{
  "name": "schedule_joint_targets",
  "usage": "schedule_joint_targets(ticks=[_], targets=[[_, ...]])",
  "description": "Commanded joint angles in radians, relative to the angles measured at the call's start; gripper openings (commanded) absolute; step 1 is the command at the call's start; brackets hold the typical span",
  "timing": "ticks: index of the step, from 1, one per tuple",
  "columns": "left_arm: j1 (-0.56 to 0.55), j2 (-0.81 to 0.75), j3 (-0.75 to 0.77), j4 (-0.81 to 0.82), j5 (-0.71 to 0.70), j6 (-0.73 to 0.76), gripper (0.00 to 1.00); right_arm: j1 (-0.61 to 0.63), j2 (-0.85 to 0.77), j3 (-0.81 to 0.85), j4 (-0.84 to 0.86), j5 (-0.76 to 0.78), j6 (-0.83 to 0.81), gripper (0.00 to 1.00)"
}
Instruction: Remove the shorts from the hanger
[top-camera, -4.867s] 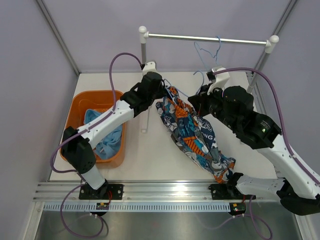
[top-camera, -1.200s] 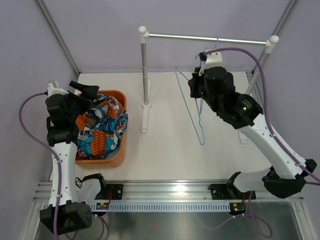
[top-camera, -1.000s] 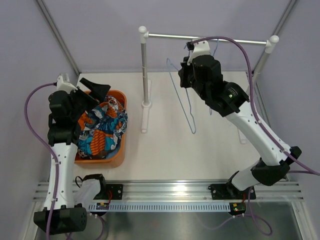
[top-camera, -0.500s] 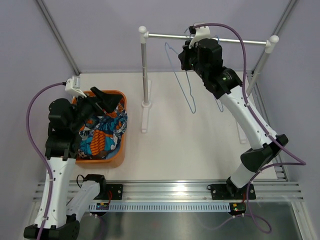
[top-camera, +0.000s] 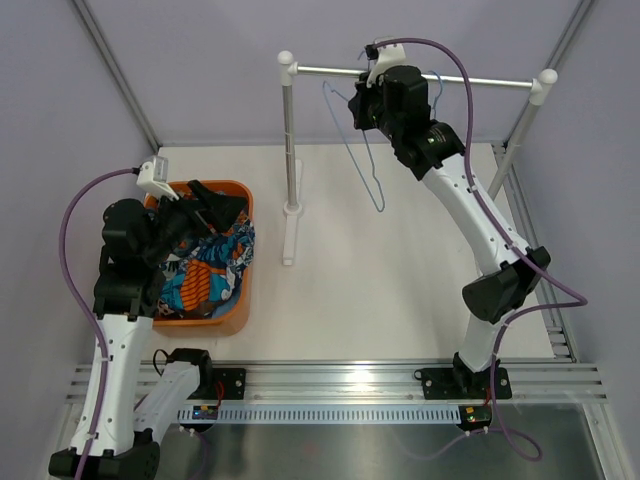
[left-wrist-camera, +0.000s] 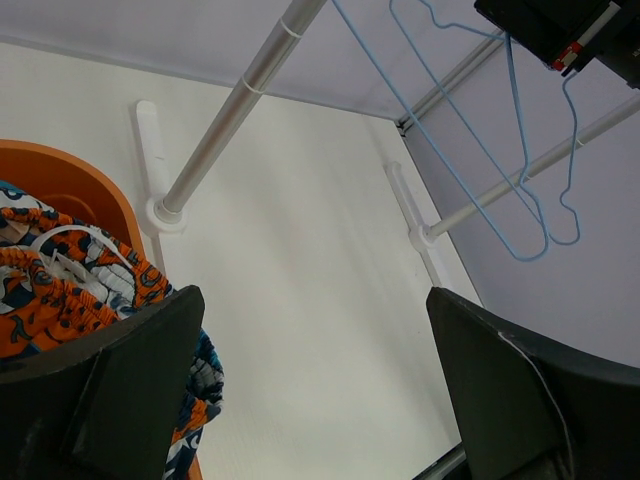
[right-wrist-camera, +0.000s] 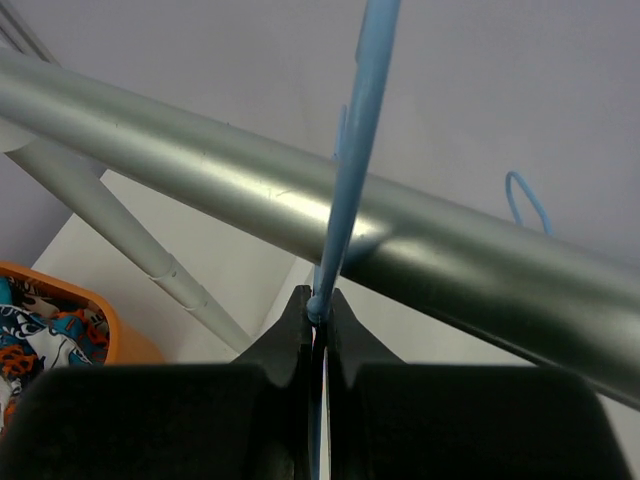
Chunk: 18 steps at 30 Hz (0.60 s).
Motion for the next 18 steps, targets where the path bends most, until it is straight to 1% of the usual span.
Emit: schedule_joint_targets(ticks=[1, 7, 13, 16, 17, 18], targets=[[-0.005, 0.003, -0.008, 0.030, 0.041, 0.019, 0.99, 0.000, 0.006, 0.022, -0.005, -0.023, 0.016, 0.00], [-0.005, 0.007, -0.017, 0.039, 0.046, 0.018, 0.99, 0.000, -0.048, -0.109, 0.033, -0.020, 0.056, 0.00], [-0.005, 0.013, -0.026, 0.046, 0.044, 0.016, 0.99, 0.000, -0.072, -0.163, 0.020, -0.015, 0.070, 0.00], [-0.007, 0.017, -0.035, 0.055, 0.044, 0.016, 0.99, 0.000, -0.081, -0.176, 0.012, -0.014, 0.072, 0.11], [-0.008, 0.022, -0.035, 0.053, 0.044, 0.016, 0.99, 0.001, -0.086, -0.181, 0.018, -0.008, 0.070, 0.16], [-0.010, 0.026, -0.034, 0.053, 0.044, 0.019, 0.99, 0.000, -0.097, -0.186, 0.023, -0.003, 0.070, 0.26]])
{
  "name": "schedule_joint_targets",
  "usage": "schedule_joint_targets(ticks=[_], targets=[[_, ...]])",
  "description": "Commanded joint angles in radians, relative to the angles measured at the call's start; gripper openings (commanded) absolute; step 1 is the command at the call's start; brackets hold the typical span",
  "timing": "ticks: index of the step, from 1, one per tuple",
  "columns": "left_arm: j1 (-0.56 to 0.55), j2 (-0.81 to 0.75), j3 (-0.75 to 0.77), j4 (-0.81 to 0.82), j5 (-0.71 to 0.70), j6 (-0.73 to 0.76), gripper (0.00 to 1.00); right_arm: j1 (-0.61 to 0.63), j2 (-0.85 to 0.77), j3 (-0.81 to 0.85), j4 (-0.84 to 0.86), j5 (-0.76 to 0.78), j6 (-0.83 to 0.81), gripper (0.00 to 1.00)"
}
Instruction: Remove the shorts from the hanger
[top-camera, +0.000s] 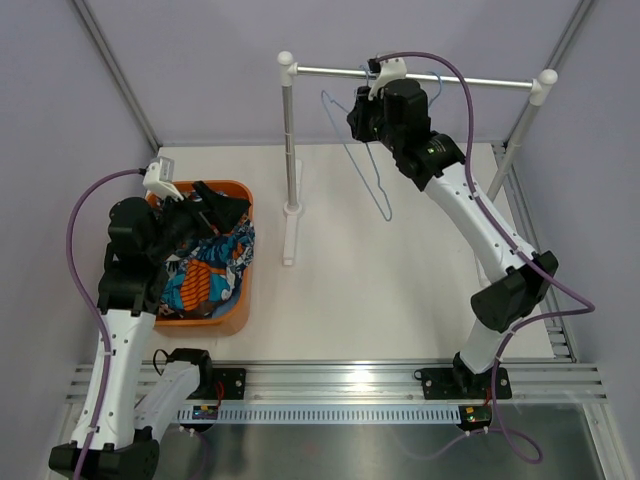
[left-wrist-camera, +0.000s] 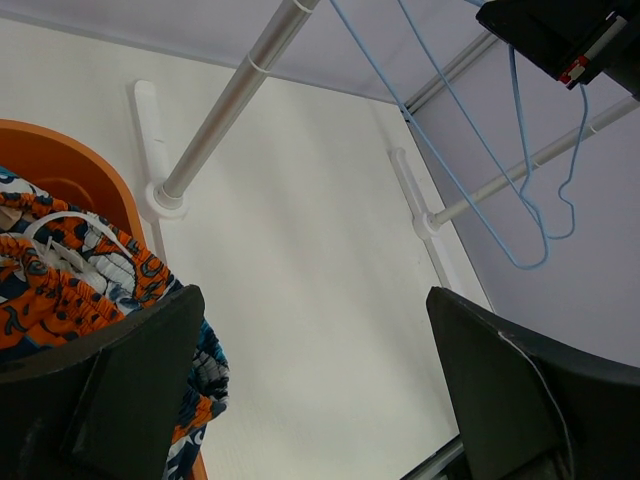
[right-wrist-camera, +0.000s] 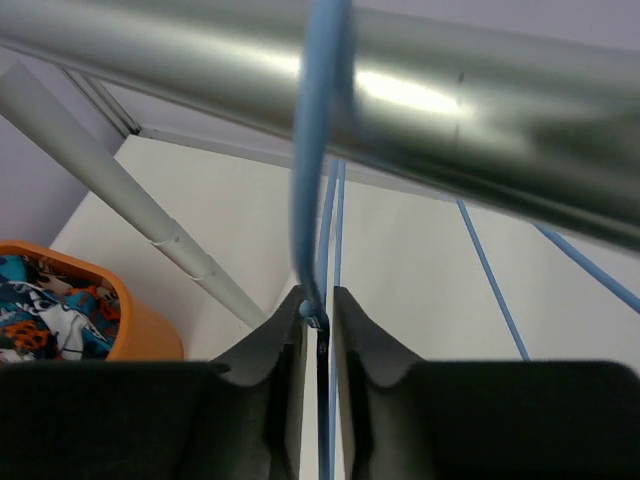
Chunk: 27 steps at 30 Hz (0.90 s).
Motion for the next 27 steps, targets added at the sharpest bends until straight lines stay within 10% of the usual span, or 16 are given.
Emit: schedule_joint_targets(ticks=[1, 4, 17, 27], targets=[[-0.009, 0.013, -0.007, 0.045, 0.030, 0.016, 0.99, -0.002, -0.038, -0.030, -0.033, 0.016, 0.011, 0.33], [-0.015, 0.014, -0.009, 0.042, 0.024, 0.020, 0.99, 0.000, -0.053, -0.029, -0.030, 0.017, 0.003, 0.54], [-0.033, 0.002, -0.053, 0.007, -0.028, 0.085, 0.99, -0.002, -0.246, -0.114, -0.036, 0.036, 0.015, 0.79], [-0.131, -0.056, -0.118, 0.002, -0.162, 0.143, 0.99, -0.002, -0.605, -0.482, -0.004, 0.066, 0.112, 0.99]])
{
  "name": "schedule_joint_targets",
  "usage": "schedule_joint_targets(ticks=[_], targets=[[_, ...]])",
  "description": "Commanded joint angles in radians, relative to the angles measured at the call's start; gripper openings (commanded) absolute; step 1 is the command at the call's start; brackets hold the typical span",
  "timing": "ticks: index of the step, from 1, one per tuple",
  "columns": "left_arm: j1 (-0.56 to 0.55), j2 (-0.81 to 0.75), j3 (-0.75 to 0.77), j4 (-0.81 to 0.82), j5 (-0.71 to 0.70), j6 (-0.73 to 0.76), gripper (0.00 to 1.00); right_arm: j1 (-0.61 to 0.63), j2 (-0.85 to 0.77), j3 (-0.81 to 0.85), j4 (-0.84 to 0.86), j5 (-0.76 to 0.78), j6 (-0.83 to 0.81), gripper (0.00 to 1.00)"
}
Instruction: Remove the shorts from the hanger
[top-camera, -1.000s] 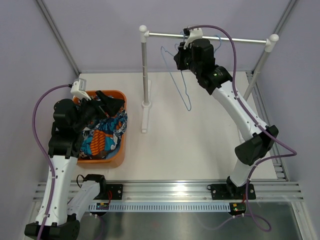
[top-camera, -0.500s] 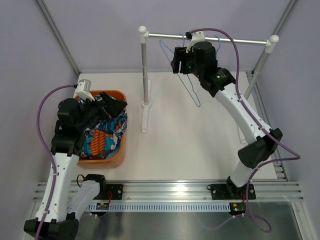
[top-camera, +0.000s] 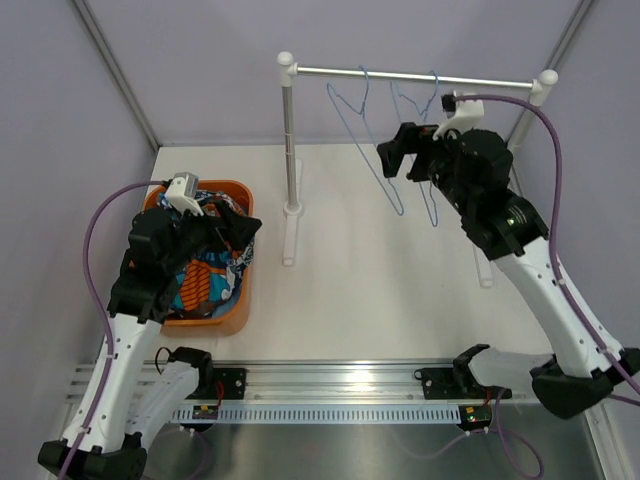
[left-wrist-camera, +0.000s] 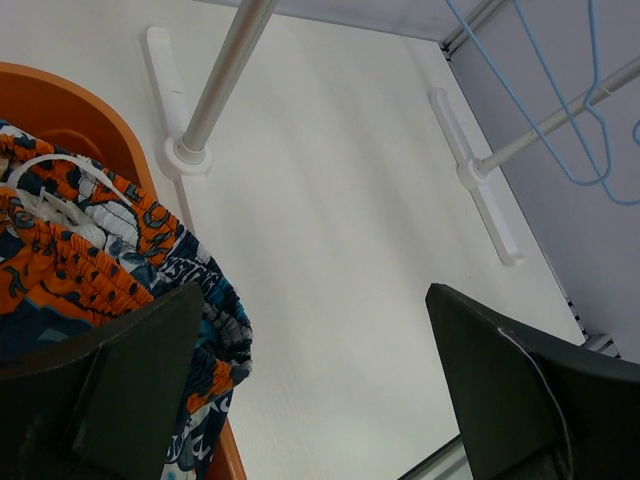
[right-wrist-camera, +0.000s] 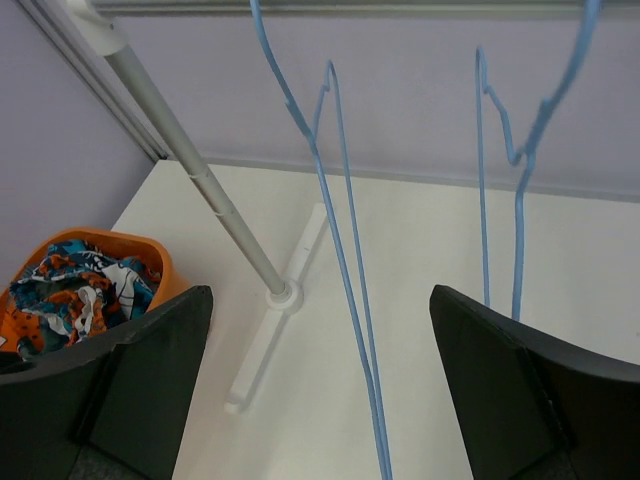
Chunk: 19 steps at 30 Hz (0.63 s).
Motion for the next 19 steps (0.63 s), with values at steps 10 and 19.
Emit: schedule_joint_targets(ticks=[10, 19], targets=[[-0.016, -0.050, -0.047, 0.036, -0.054, 0.037, 0.99, -0.001, -0.415, -0.407, 0.068, 0.037, 0.093, 1.00], [-0.016, -0.051, -0.051, 0.036, -0.057, 0.039, 0.99, -0.001, -0.423, -0.445, 0.045, 0.058, 0.114, 1.00]])
